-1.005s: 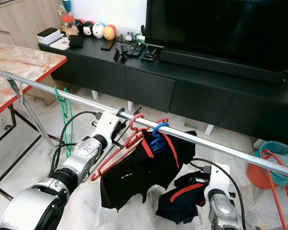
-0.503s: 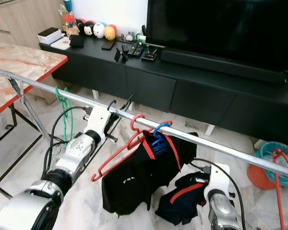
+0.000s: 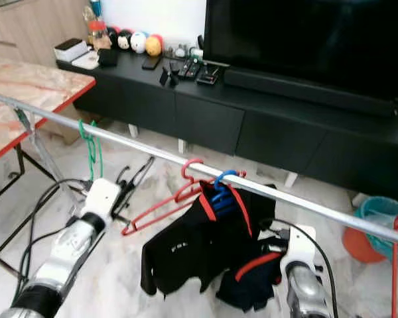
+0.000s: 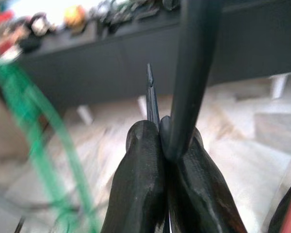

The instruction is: Hang hanger

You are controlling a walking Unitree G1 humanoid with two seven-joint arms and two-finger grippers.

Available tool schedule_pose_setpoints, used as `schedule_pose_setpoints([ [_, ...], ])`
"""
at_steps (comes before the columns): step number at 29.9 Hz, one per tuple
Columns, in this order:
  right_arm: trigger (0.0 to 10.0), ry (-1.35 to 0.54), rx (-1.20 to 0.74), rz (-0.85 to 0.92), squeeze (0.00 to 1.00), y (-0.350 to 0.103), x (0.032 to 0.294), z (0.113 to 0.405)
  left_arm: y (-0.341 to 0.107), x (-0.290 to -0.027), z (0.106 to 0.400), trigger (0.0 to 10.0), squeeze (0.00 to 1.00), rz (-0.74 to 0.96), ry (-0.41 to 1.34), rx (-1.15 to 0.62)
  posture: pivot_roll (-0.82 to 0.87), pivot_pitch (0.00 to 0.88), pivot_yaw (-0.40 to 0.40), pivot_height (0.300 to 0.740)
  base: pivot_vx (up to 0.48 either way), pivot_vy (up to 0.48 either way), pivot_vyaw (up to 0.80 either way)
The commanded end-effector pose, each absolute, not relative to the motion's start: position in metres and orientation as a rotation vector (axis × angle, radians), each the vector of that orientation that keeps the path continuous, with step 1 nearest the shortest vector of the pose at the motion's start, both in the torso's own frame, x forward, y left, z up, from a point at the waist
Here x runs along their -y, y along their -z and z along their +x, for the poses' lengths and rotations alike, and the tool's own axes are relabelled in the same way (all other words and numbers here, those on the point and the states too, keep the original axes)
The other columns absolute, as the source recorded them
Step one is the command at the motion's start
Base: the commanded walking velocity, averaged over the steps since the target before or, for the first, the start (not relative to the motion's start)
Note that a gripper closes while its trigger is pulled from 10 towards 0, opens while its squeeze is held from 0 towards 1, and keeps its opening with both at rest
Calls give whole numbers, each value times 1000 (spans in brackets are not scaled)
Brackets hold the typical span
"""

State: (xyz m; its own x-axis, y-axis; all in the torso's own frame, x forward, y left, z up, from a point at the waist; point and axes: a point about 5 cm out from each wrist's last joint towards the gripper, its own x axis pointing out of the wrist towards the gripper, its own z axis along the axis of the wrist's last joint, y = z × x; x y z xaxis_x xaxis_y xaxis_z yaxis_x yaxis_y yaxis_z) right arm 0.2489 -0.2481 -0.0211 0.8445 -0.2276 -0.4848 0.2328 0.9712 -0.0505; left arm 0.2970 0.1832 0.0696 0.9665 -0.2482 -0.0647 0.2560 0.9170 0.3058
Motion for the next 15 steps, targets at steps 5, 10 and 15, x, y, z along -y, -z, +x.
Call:
schedule_pose_setpoints([
  [5,10000,266,-473,28,0,20,244,250,-52,-222,282,10000,0,246,52,-96,72,0,21,740,0,0,0],
  [10,10000,288,-470,50,0,23,240,247,-19,-242,267,10000,0,211,-48,-271,44,0,41,740,0,0,0],
  [15,10000,287,-447,38,0,18,243,252,-19,-238,270,10000,0,174,-43,-274,30,0,32,740,0,0,0],
])
